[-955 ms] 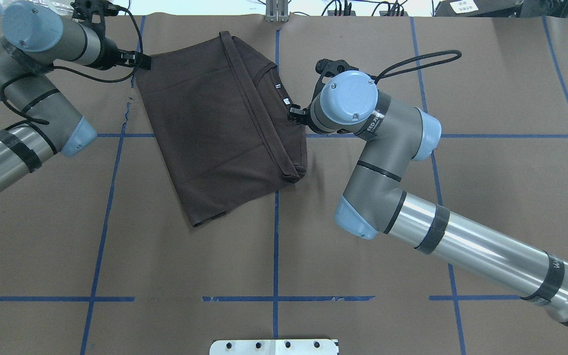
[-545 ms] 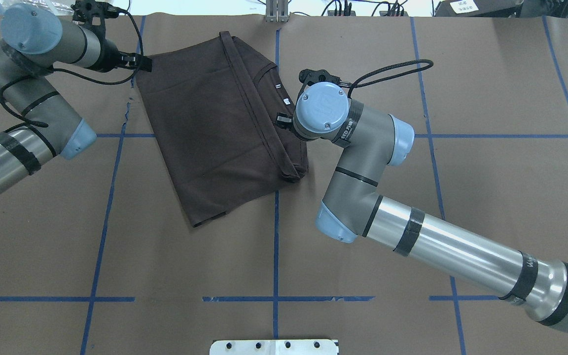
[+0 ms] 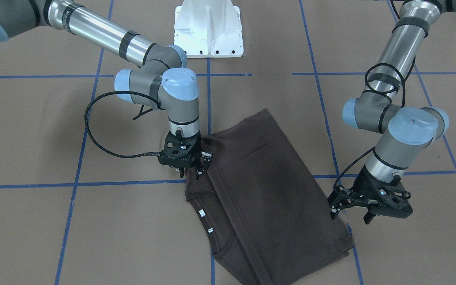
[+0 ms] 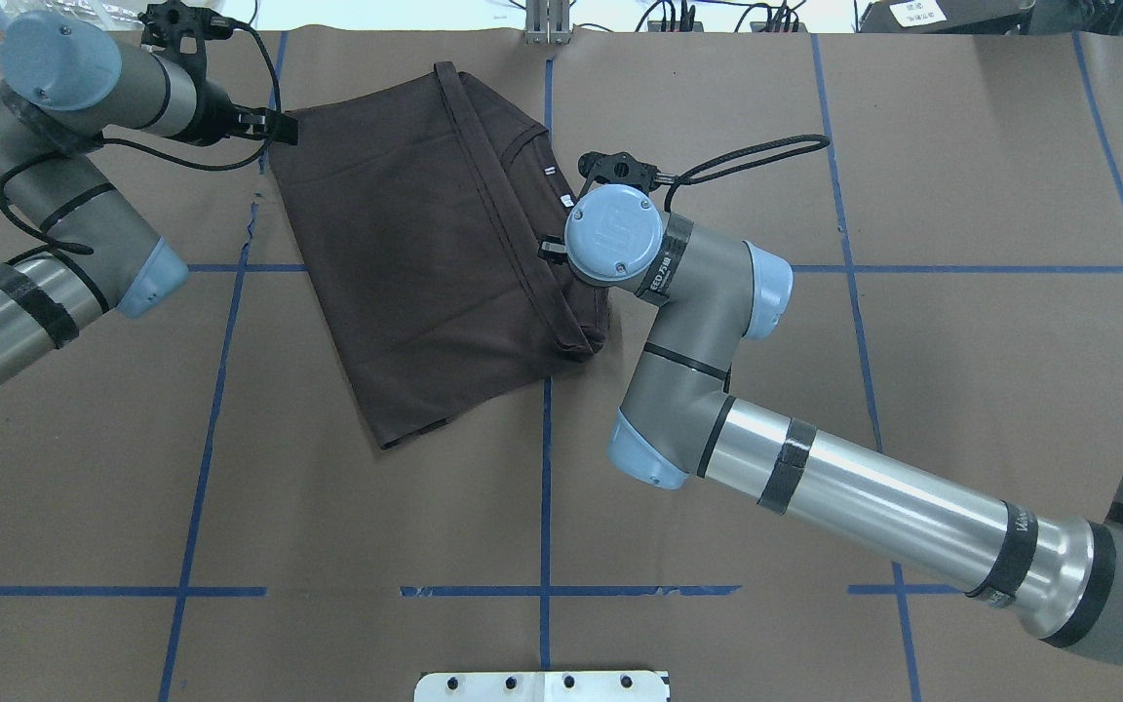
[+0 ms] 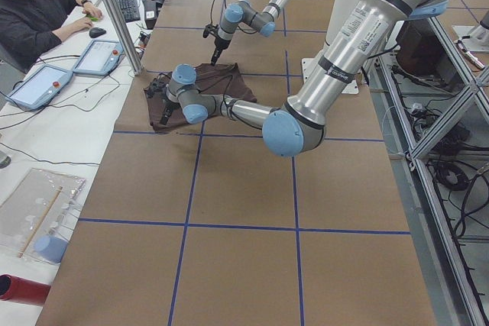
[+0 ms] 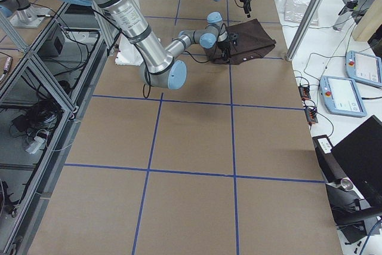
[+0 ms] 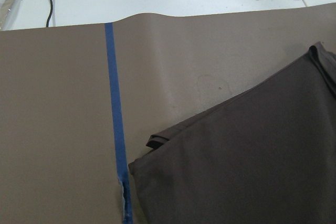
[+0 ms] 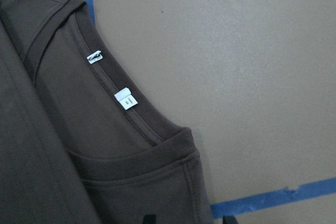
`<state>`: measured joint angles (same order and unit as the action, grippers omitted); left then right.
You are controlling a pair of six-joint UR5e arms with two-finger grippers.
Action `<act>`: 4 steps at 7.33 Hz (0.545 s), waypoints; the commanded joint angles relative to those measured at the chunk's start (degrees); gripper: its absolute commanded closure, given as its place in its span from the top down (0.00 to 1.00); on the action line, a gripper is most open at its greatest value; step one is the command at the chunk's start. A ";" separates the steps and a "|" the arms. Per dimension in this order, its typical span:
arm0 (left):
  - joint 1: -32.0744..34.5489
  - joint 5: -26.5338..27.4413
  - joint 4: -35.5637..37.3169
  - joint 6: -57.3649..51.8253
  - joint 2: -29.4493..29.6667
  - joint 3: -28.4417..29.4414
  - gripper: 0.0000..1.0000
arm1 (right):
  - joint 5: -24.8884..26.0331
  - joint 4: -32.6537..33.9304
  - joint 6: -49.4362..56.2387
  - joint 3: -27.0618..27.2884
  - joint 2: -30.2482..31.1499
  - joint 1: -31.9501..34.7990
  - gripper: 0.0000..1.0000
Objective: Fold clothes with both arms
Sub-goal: 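Move the right gripper to the folded shirt's collar edge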
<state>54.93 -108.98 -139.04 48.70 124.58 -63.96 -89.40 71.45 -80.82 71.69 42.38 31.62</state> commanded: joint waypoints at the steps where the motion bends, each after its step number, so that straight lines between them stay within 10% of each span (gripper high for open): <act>1: 0.00 0.00 0.00 -0.19 -0.04 -0.03 1.00 | 1.42 0.00 -0.04 -0.67 -0.02 -0.68 0.51; 4: 0.00 0.00 0.00 -0.36 -0.30 -0.12 1.00 | 1.51 0.00 -0.39 -0.94 -0.02 -0.86 0.37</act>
<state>54.93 -108.99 -139.04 48.37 124.32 -64.01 -87.93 71.46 -81.03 70.80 42.33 30.81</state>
